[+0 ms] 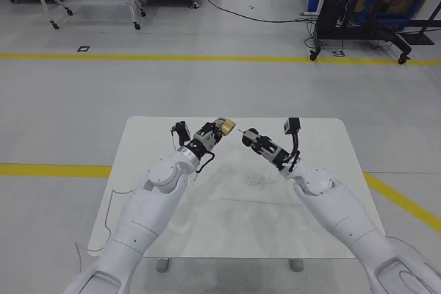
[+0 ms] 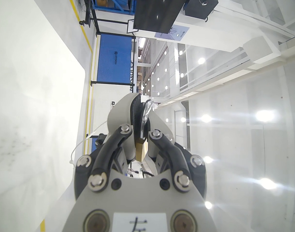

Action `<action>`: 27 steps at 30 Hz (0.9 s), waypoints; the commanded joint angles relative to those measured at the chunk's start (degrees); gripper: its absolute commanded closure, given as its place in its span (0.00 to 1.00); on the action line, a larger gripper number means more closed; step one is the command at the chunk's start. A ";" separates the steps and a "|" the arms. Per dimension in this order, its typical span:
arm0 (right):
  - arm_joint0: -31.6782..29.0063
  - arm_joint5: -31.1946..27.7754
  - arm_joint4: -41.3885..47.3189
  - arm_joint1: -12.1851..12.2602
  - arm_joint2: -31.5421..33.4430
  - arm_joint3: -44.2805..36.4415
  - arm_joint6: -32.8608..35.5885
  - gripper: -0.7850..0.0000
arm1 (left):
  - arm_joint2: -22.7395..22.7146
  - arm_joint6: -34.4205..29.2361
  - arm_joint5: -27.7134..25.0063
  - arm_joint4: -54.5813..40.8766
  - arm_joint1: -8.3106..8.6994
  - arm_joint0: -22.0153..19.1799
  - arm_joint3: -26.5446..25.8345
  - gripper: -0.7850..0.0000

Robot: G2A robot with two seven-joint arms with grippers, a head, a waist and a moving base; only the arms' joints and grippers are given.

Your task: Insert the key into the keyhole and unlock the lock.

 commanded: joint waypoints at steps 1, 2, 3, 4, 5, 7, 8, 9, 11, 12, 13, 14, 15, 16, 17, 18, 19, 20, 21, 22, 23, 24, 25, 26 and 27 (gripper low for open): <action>-1.61 1.12 -2.62 0.21 0.65 -2.72 -2.13 1.00 | -0.06 0.23 -0.70 0.31 -0.09 -0.09 -0.07 1.00; -2.37 1.52 -2.84 0.27 1.01 -3.89 -2.75 1.00 | -0.10 0.34 -1.08 0.58 -0.12 -0.08 -0.02 1.00; -3.02 1.70 -2.93 0.32 1.42 -4.80 -3.19 1.00 | -0.10 0.42 -1.40 1.04 -0.14 -0.10 0.03 1.00; -3.58 1.81 -3.04 0.36 1.79 -5.49 -3.43 1.00 | -0.09 0.51 -1.62 1.55 -0.16 -0.13 0.06 1.00; -4.14 1.61 -3.48 0.40 2.26 -6.28 -3.67 1.00 | -0.07 0.73 -2.01 2.53 -0.16 -0.19 0.10 1.00; -4.79 0.78 -4.27 0.43 2.72 -7.13 -3.85 1.00 | 0.02 1.03 -2.48 4.04 -0.15 -0.27 0.10 1.00; -5.05 0.27 -5.04 0.45 3.00 -7.47 -3.95 1.00 | 0.06 1.28 -2.88 4.81 -0.15 -0.27 0.06 1.00; -5.30 -0.18 -5.92 0.45 3.26 -7.75 -4.26 1.00 | 0.05 1.50 -3.28 5.16 -0.19 -0.21 0.00 1.00; -5.81 -0.59 -7.58 0.41 3.58 -8.34 -4.92 1.00 | 0.15 1.86 -3.93 6.44 -0.22 -0.21 -0.04 1.00; -6.05 -0.55 -8.19 0.36 3.71 -8.59 -5.34 1.00 | 0.16 1.98 -4.08 6.83 -0.24 -0.17 -0.03 1.00; -6.20 -0.29 -8.82 0.30 3.76 -8.76 -5.59 1.00 | 0.26 1.96 -3.92 7.21 -0.27 -0.16 -0.03 1.00; -6.28 0.05 -9.30 0.23 3.80 -8.87 -5.89 1.00 | 0.31 1.94 -3.83 7.52 -0.30 -0.16 -0.06 1.00; -6.29 0.53 -9.72 0.13 3.82 -8.85 -6.28 1.00 | 0.40 1.89 -3.77 7.95 -0.33 -0.16 -0.09 1.00; -6.27 0.82 -10.07 0.01 3.82 -8.89 -6.66 1.00 | 0.48 1.89 -3.72 8.40 -0.35 -0.18 -0.11 1.00; -6.27 1.01 -10.24 -0.11 3.80 -8.92 -6.95 1.00 | 0.56 1.87 -3.61 8.83 -0.37 -0.18 -0.11 1.00; -6.26 1.15 -10.28 -0.24 3.80 -8.88 -7.21 1.00 | 0.65 1.83 -3.52 9.39 -0.38 -0.21 -0.11 1.00; -6.22 1.21 -10.37 -0.36 3.81 -8.86 -7.40 1.00 | 0.66 1.97 -3.48 9.78 -0.40 -0.21 -0.11 1.00; -6.17 1.32 -10.64 -0.47 3.82 -8.74 -7.63 1.00 | 0.69 1.96 -3.50 9.96 -0.43 -0.15 -0.18 1.00; -6.12 1.42 -10.92 -0.59 3.82 -8.70 -7.82 1.00 | 0.65 1.95 -3.51 10.08 -0.46 -0.12 -0.19 1.00; -6.09 1.55 -11.27 -0.69 3.82 -8.62 -7.99 1.00 | 0.63 1.94 -3.48 10.22 -0.48 -0.10 -0.19 1.00; -6.06 1.71 -11.69 -0.78 3.88 -8.52 -8.34 1.00 | 0.61 1.93 -3.42 10.41 -0.50 -0.09 -0.21 1.00; -6.10 1.86 -11.98 -0.92 3.98 -8.50 -8.88 1.00 | 0.58 1.86 -3.43 10.54 -0.53 -0.05 -0.26 1.00; -6.12 2.01 -12.25 -1.02 4.10 -8.42 -9.40 1.00 | 0.57 1.80 -3.43 10.66 -0.56 -0.02 -0.26 1.00; -6.12 2.15 -12.52 -1.07 4.22 -8.32 -9.83 1.00 | 0.57 1.78 -3.41 10.77 -0.57 0.00 -0.25 1.00; -6.14 2.40 -13.00 -1.16 4.34 -8.25 -10.36 1.00 | 0.57 1.74 -3.41 10.91 -0.60 0.02 -0.28 1.00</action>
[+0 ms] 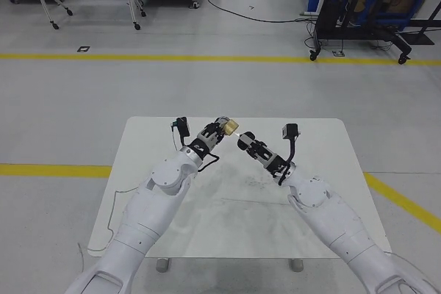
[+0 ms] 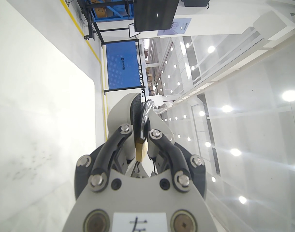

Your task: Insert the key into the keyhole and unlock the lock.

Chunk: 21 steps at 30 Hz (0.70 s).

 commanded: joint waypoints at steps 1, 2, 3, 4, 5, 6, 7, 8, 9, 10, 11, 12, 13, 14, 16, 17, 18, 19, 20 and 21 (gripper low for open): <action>-0.04 0.47 -0.82 -0.16 0.26 0.15 -1.09 1.00 | -0.01 -0.03 -0.06 0.31 -0.05 0.04 -0.01 1.00; -0.08 0.65 -1.19 -0.25 0.34 0.14 -1.50 1.00 | -0.01 -0.09 -0.05 0.39 -0.08 0.07 0.00 1.00; -0.11 0.75 -1.39 -0.33 0.44 0.11 -1.76 1.00 | -0.02 -0.09 -0.04 0.53 -0.11 0.08 0.04 1.00; -0.16 0.84 -1.42 -0.41 0.56 0.10 -1.91 1.00 | 0.01 -0.10 0.00 0.77 -0.13 0.06 0.09 1.00; -0.20 0.92 -1.43 -0.49 0.70 0.06 -1.99 1.00 | 0.04 -0.13 0.06 0.97 -0.16 0.06 0.12 1.00; -0.25 1.10 -1.54 -0.55 0.83 0.07 -2.07 1.00 | 0.02 -0.13 0.07 1.02 -0.20 0.06 0.13 1.00; -0.28 1.29 -1.64 -0.62 0.93 0.00 -2.07 1.00 | 0.01 -0.09 0.08 1.14 -0.23 0.06 0.15 1.00; -0.29 1.53 -1.85 -0.68 1.03 0.00 -2.07 1.00 | 0.05 -0.12 0.11 1.25 -0.27 0.08 0.16 1.00; -0.28 1.80 -2.26 -0.74 1.09 -0.01 -2.04 1.00 | 0.04 -0.10 0.05 1.49 -0.29 0.06 0.18 1.00; -0.28 2.04 -2.79 -0.80 1.12 -0.04 -2.09 1.00 | 0.04 -0.01 0.02 1.73 -0.31 0.05 0.22 1.00; -0.30 2.25 -3.44 -0.86 1.17 -0.10 -2.31 1.00 | 0.06 -0.03 0.01 2.01 -0.33 0.02 0.22 1.00; -0.37 2.54 -4.14 -0.92 1.22 -0.19 -2.64 1.00 | 0.05 0.07 -0.04 2.36 -0.35 0.00 0.24 1.00; -0.41 2.80 -5.15 -0.96 1.28 -0.32 -3.05 1.00 | 0.05 0.25 -0.14 2.70 -0.37 0.02 0.25 1.00; -0.54 3.09 -5.91 -1.02 1.32 -0.51 -3.48 1.00 | 0.07 0.33 -0.19 3.04 -0.39 0.02 0.24 1.00; -0.77 3.90 -7.57 -1.11 1.45 -0.90 -4.30 1.00 | 0.17 0.55 -0.43 4.22 -0.40 -0.05 0.26 1.00; -0.90 4.36 -8.24 -1.16 1.55 -1.15 -4.73 1.00 | 0.25 0.71 -0.60 4.96 -0.41 -0.07 0.26 1.00; -1.12 5.19 -8.96 -1.23 1.69 -1.47 -5.32 1.00 | 0.36 1.01 -0.99 6.08 -0.41 -0.09 0.22 1.00; -1.23 5.62 -9.27 -1.26 1.78 -1.64 -5.64 1.00 | 0.43 1.14 -1.17 6.66 -0.41 -0.09 0.19 1.00; -1.42 6.23 -9.60 -1.32 1.88 -1.94 -6.11 1.00 | 0.49 1.54 -1.57 7.59 -0.40 -0.07 0.13 1.00; -1.62 7.03 -10.01 -1.39 2.07 -2.29 -6.67 1.00 | 0.60 2.11 -2.31 9.05 -0.39 -0.04 -0.01 1.00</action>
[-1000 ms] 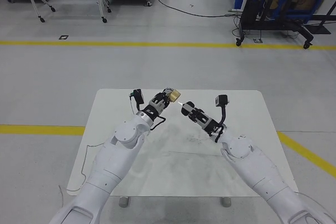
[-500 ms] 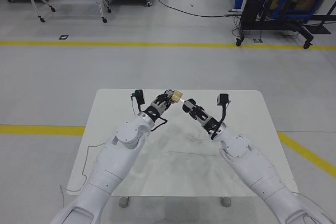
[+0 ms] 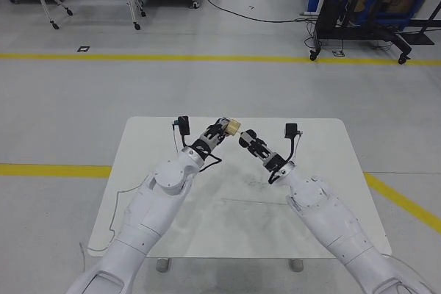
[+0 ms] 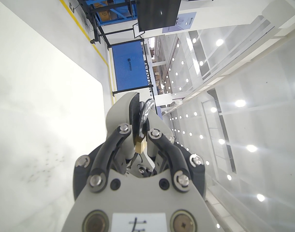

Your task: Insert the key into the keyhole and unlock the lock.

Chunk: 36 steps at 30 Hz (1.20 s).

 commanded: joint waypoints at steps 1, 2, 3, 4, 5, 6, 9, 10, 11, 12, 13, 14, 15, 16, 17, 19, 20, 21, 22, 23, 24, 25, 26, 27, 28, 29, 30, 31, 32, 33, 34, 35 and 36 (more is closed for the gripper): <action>-0.29 1.16 -0.58 -0.10 0.26 -0.52 -0.76 1.00 | 0.13 1.01 -1.19 2.26 0.02 0.10 -0.22 1.00; -0.43 1.78 -0.90 -0.15 0.39 -0.74 -1.03 1.00 | 0.26 1.75 -1.92 3.95 0.05 0.13 -0.36 1.00; -0.54 2.35 -1.23 -0.19 0.52 -0.99 -1.24 1.00 | 0.39 2.39 -2.35 5.32 0.06 0.22 -0.48 1.00; -0.64 2.85 -1.47 -0.24 0.62 -1.24 -1.35 1.00 | 0.55 2.91 -2.68 6.57 0.07 0.33 -0.58 1.00; -0.75 3.23 -1.64 -0.29 0.71 -1.43 -1.33 1.00 | 0.69 3.35 -2.97 7.39 0.04 0.46 -0.74 1.00; -0.82 3.55 -1.67 -0.35 0.78 -1.55 -1.18 1.00 | 0.80 3.52 -3.11 7.73 0.00 0.61 -0.86 1.00; -0.88 4.24 -1.86 -0.51 1.00 -1.68 -0.57 1.00 | 0.93 3.75 -3.06 8.46 -0.10 0.80 -1.06 1.00; -0.87 4.37 -1.98 -0.55 1.09 -1.71 -0.37 1.00 | 0.95 3.67 -3.04 8.57 -0.13 0.82 -1.12 1.00; -0.86 4.40 -2.11 -0.60 1.20 -1.74 -0.21 1.00 | 0.91 3.65 -3.04 8.64 -0.16 0.85 -1.13 1.00; -0.85 4.36 -2.14 -0.64 1.29 -1.82 0.00 1.00 | 0.89 3.53 -3.00 8.70 -0.18 0.86 -1.13 1.00; -0.83 4.33 -2.28 -0.68 1.45 -1.92 0.12 1.00 | 0.90 3.36 -2.86 8.99 -0.20 0.83 -1.08 1.00; -0.85 4.23 -2.40 -0.71 1.61 -2.03 0.22 1.00 | 0.87 3.25 -2.77 9.11 -0.22 0.81 -1.08 1.00; -0.89 4.17 -2.52 -0.74 1.79 -2.12 0.24 1.00 | 0.85 3.15 -2.84 9.09 -0.24 0.83 -1.13 1.00; -0.95 4.10 -2.50 -0.77 1.96 -2.26 0.26 1.00 | 0.81 3.10 -2.86 9.09 -0.27 0.86 -1.13 1.00; -1.09 3.89 -2.02 -0.83 2.13 -2.43 0.43 1.00 | 0.79 2.92 -2.80 8.90 -0.31 0.90 -1.12 1.00; -1.24 3.59 -0.90 -0.90 2.57 -2.59 1.10 0.62 | 0.62 2.40 -2.61 7.65 -0.43 1.00 -1.08 1.00; -1.29 3.68 -0.51 -0.92 2.76 -2.61 1.55 0.17 | 0.52 2.05 -2.35 6.62 -0.51 1.07 -1.02 1.00; -1.31 3.81 0.02 -0.95 2.98 -2.71 1.99 0.00 | 0.41 1.72 -2.02 5.70 -0.58 1.06 -0.97 1.00; -1.31 3.81 0.02 -0.95 2.98 -2.71 1.99 0.00 | 0.27 1.37 -1.65 4.60 -0.67 1.03 -0.92 1.00; -1.31 3.81 0.02 -0.95 2.98 -2.71 1.99 0.00 | 0.09 0.99 -1.36 3.43 -0.75 1.02 -0.84 1.00; -1.31 3.81 0.02 -0.95 2.98 -2.71 1.99 0.00 | -0.08 0.63 -0.99 2.44 -0.82 0.96 -0.70 1.00; -1.31 3.81 0.02 -0.95 2.98 -2.71 1.99 0.00 | -0.27 0.40 -0.55 1.68 -0.87 0.85 -0.51 1.00; -1.31 3.81 0.02 -0.95 2.98 -2.71 1.99 0.00 | -0.42 0.20 -0.27 1.07 -0.92 0.75 -0.38 1.00; -1.31 3.81 0.02 -0.95 2.98 -2.71 1.99 0.00 | -0.68 -0.01 0.06 0.06 -1.00 0.67 -0.19 1.00; -1.31 3.81 0.02 -0.95 2.98 -2.71 1.99 0.00 | -0.81 -0.07 0.18 -0.21 -1.02 0.60 -0.08 1.00; -1.31 3.81 0.02 -0.95 2.98 -2.71 1.99 0.00 | -0.97 -0.12 0.35 -0.17 -1.02 0.43 0.13 1.00; -1.31 3.81 0.02 -0.95 2.98 -2.71 1.99 0.00 | -1.25 -0.03 0.56 -0.59 -1.05 0.34 0.39 1.00; -1.31 3.81 0.02 -0.95 2.98 -2.71 1.99 0.00 | -1.37 -0.05 0.67 -0.91 -1.07 0.30 0.47 1.00; -1.31 3.81 0.02 -0.95 2.98 -2.71 1.99 0.00 | -1.53 -0.15 0.82 -1.33 -1.11 0.23 0.57 1.00; -1.31 3.81 0.02 -0.95 2.98 -2.71 1.99 0.00 | -1.70 -0.19 0.91 -1.48 -1.12 0.13 0.70 1.00; -1.31 3.81 0.02 -0.95 2.98 -2.71 1.99 0.00 | -1.96 -0.24 0.97 -1.85 -1.14 0.05 0.85 1.00; -1.31 3.81 0.02 -0.95 2.98 -2.71 1.99 0.00 | -2.12 -0.35 1.12 -2.39 -1.17 0.05 0.95 1.00; -1.31 3.81 0.02 -0.95 2.98 -2.71 1.99 0.00 | -2.31 -0.56 1.34 -3.00 -1.20 0.01 1.04 1.00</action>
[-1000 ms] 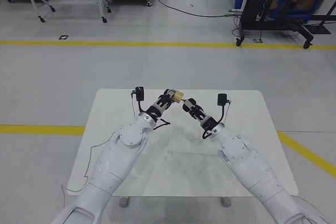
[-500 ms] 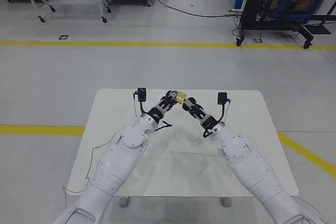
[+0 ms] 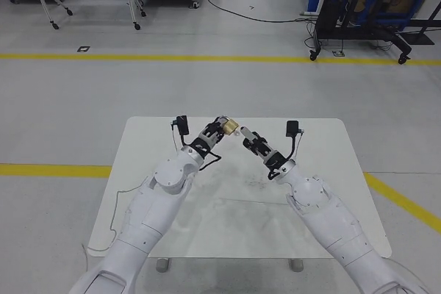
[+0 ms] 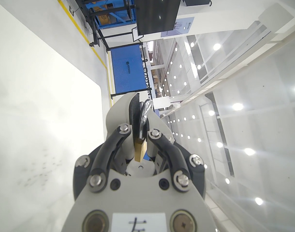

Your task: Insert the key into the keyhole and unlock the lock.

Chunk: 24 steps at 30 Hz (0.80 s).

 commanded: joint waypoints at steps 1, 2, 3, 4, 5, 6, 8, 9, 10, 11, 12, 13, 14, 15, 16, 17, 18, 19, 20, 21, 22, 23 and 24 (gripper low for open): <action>0.00 0.00 0.00 0.00 0.00 0.00 0.00 0.00 | -0.41 -0.64 0.85 -1.80 -0.08 0.01 0.31 1.00; 0.00 0.00 0.00 0.00 0.00 0.00 0.00 0.00 | -0.65 -1.34 1.87 -3.33 -0.15 0.03 0.53 1.00; 0.00 0.00 0.00 0.00 0.00 0.00 0.00 0.00 | -1.00 -2.34 3.19 -5.71 -0.24 0.04 0.78 1.00; 0.00 0.00 0.00 0.00 0.00 0.00 0.00 0.00 | -1.43 -3.24 4.56 -8.01 -0.32 -0.06 1.21 1.00; 0.00 0.00 0.00 0.00 0.00 0.00 0.00 0.00 | -1.76 -3.74 5.57 -9.07 -0.35 -0.34 1.70 1.00; 0.00 0.00 0.00 0.00 0.00 0.00 0.00 0.00 | -2.07 -4.38 6.92 -10.60 -0.40 -0.61 2.32 1.00; 0.00 0.00 0.00 0.00 0.00 0.00 0.00 0.00 | -2.63 -5.58 9.68 -13.83 -0.57 -1.25 3.51 1.00; -0.58 -0.64 2.51 -0.09 0.43 -0.64 -0.18 0.00 | -2.74 -6.39 11.03 -15.14 -0.64 -1.55 4.08 1.00; -1.08 -1.93 5.08 -0.10 1.15 -1.08 0.33 0.00 | -2.91 -7.12 12.20 -16.53 -0.72 -1.81 4.59 1.00; -1.60 -3.81 7.42 -0.05 1.96 -1.26 1.19 0.00 | -3.13 -8.09 13.88 -18.70 -0.84 -1.99 5.24 1.00; -2.02 -5.82 9.39 0.00 2.53 -1.60 2.68 0.13 | -3.25 -9.06 15.68 -20.51 -0.95 -2.25 5.91 1.00; -2.47 -7.83 11.57 0.04 3.02 -1.76 4.36 0.50 | -3.34 -9.98 17.37 -22.29 -1.06 -2.52 6.43 1.00; -2.83 -9.89 14.27 0.08 3.46 -1.93 6.93 0.62 | -3.45 -11.09 19.67 -24.53 -1.21 -2.86 7.15 1.00; -2.92 -10.67 15.55 0.10 3.65 -1.95 8.18 1.00 | -3.61 -11.41 20.29 -25.58 -1.28 -3.02 7.40 1.00; -2.96 -11.82 17.20 0.11 3.93 -1.99 9.87 1.00 | -3.65 -12.14 21.19 -27.00 -1.39 -3.17 7.74 1.00; -2.96 -12.73 18.17 0.14 4.22 -1.86 11.24 1.00 | -3.58 -13.21 22.05 -28.00 -1.48 -3.42 8.04 1.00; -2.95 -13.56 18.86 0.15 4.37 -1.83 12.54 1.00 | -3.72 -13.95 22.11 -29.02 -1.55 -3.60 8.35 1.00; -2.90 -14.07 19.52 0.15 4.41 -1.72 13.77 1.00 | -3.79 -14.92 22.52 -30.44 -1.67 -3.64 8.73 1.00; -2.75 -14.24 19.98 0.14 4.37 -1.48 15.01 1.00 | -3.90 -15.55 23.00 -31.59 -1.75 -3.80 9.19 1.00; -2.48 -14.31 20.23 0.10 4.25 -1.17 16.16 1.00 | -3.97 -15.72 23.33 -32.28 -1.82 -4.03 9.63 1.00; -2.23 -14.63 20.58 0.04 4.11 -0.84 17.01 1.00 | -4.08 -15.88 23.85 -33.18 -1.89 -4.20 10.15 1.00; -2.00 -15.23 20.93 -0.05 3.91 -0.49 17.82 1.00 | -4.14 -16.10 24.40 -33.80 -1.94 -4.48 10.62 1.00; -1.73 -16.05 20.89 -0.12 3.74 -0.11 18.60 1.00 | -4.21 -16.17 24.48 -34.02 -1.97 -4.75 11.00 1.00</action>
